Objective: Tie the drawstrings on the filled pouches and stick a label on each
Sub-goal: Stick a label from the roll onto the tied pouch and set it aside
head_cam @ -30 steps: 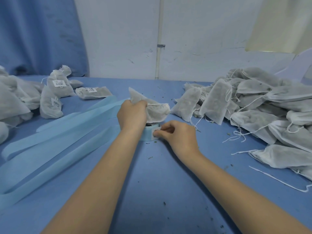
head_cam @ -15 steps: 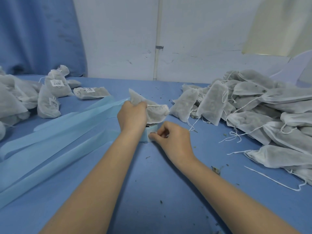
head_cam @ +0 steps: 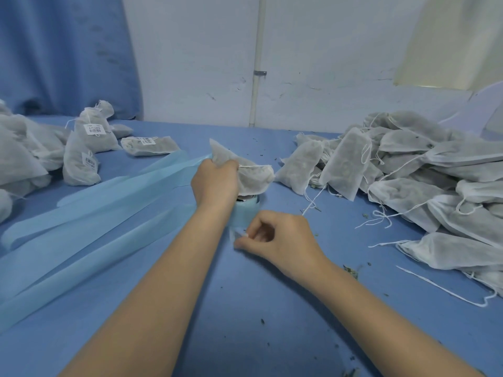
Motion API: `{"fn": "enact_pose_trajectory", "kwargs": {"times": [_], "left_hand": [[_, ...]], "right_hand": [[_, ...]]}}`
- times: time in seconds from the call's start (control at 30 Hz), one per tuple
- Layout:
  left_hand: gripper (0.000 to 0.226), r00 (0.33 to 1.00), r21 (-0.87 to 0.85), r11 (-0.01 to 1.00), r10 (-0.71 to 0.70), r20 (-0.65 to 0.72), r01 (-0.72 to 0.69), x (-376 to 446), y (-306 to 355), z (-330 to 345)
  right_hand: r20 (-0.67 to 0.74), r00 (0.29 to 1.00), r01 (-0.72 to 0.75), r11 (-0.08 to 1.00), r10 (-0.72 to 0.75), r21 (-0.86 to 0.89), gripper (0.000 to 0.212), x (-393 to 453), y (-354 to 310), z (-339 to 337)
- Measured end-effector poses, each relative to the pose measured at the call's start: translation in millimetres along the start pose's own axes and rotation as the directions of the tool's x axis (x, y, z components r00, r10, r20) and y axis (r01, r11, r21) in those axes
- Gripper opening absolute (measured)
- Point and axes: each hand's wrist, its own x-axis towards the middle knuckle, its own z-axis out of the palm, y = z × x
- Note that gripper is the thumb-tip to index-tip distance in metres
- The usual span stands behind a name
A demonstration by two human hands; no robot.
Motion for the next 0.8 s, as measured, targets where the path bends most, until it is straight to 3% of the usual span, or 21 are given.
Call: {"fn": "enact_pose_trajectory", "kwargs": {"times": [0.17,0.27,0.3,0.43,0.57,0.67,0.8], "left_hand": [[0.020,1.000,-0.063,0.998,0.027,-0.012,-0.027,-5,2,2],[0.014,0.992,-0.140,0.982,0.119,-0.048,-0.125,-10,4,1],[0.013,0.987,-0.184,0.970,0.152,-0.055,-0.160,-12,5,1],[0.018,0.966,-0.300,0.920,0.254,-0.037,-0.253,-28,6,8],[0.012,0.960,-0.392,0.887,0.280,0.032,-0.246,-52,0,24],[0.008,0.947,-0.467,0.857,0.303,0.111,-0.219,-65,-2,34],[0.012,0.924,-0.594,0.798,0.294,0.243,-0.098,-78,-4,43]], "right_hand": [[-0.107,0.988,-0.095,0.980,0.115,0.177,0.027,-3,0,-17],[-0.090,0.982,-0.128,0.932,0.167,0.338,0.056,-4,1,-33],[-0.108,0.978,-0.119,0.906,0.177,0.406,0.055,-4,2,-37],[-0.225,0.939,-0.029,0.714,0.259,0.699,0.010,-6,1,-46],[-0.210,0.905,0.023,0.451,0.371,0.892,0.001,-7,0,-52],[-0.211,0.912,0.054,0.407,0.352,0.912,0.004,-6,-2,-54],[-0.240,0.908,0.076,0.430,0.342,0.900,0.006,-6,-6,-52]]}}
